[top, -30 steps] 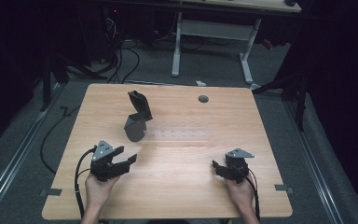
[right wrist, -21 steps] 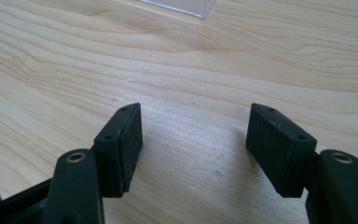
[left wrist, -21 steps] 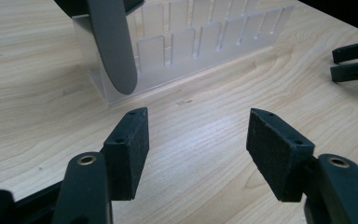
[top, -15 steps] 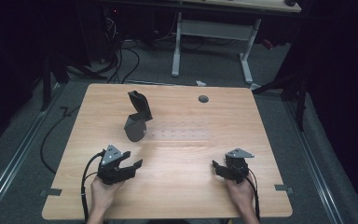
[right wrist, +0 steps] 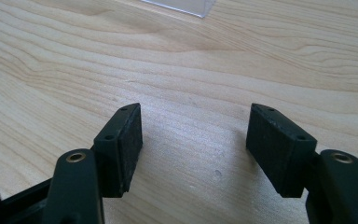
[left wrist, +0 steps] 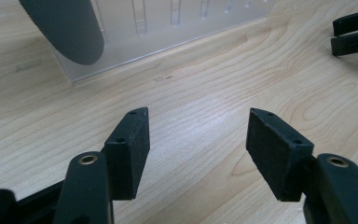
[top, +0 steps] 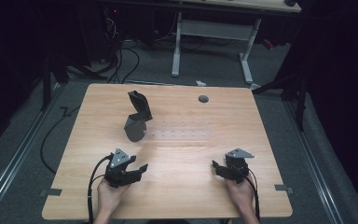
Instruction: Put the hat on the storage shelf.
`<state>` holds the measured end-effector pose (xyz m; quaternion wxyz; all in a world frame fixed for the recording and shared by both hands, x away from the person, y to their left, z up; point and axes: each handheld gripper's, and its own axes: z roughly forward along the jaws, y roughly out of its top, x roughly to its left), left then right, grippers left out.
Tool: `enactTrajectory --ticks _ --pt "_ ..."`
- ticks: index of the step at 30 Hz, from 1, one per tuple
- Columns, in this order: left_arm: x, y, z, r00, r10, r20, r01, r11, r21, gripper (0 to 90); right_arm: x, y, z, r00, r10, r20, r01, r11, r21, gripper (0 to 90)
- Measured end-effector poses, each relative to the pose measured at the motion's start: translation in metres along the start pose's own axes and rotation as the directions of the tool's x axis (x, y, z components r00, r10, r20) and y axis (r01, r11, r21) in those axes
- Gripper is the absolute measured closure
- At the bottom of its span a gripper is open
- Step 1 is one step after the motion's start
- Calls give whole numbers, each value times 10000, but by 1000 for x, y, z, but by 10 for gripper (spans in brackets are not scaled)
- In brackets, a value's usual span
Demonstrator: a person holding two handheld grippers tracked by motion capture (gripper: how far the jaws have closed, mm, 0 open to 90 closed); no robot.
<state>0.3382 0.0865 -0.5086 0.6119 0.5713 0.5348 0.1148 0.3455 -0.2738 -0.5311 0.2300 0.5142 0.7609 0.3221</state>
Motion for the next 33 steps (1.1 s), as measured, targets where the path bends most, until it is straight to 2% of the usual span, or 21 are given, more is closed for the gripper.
enactTrajectory --ticks 3,10,19,24,27,33 --pt "-1 -3 3 10000 -24 15 24 10000 56 399 0 0 0 10000 -1 0 1 10000 1 363" --pt "-1 -13 13 9997 205 -122 -201 9992 343 399 0 0 0 10000 -2 -2 2 10000 1 362" --pt "1 -23 26 9978 448 -492 -426 9981 448 392 0 0 0 10000 -4 0 4 10000 2 362" --pt "3 -32 33 9936 774 -820 -710 9944 785 377 0 0 0 10000 -3 -1 3 10000 1 362" --pt "1 -34 34 9901 1110 -854 -1044 9915 777 366 0 0 0 10000 -6 -1 6 10000 3 362" --pt "0 -35 35 9891 1201 -848 -1131 9901 829 344 0 0 0 10000 -5 2 5 10000 3 362"
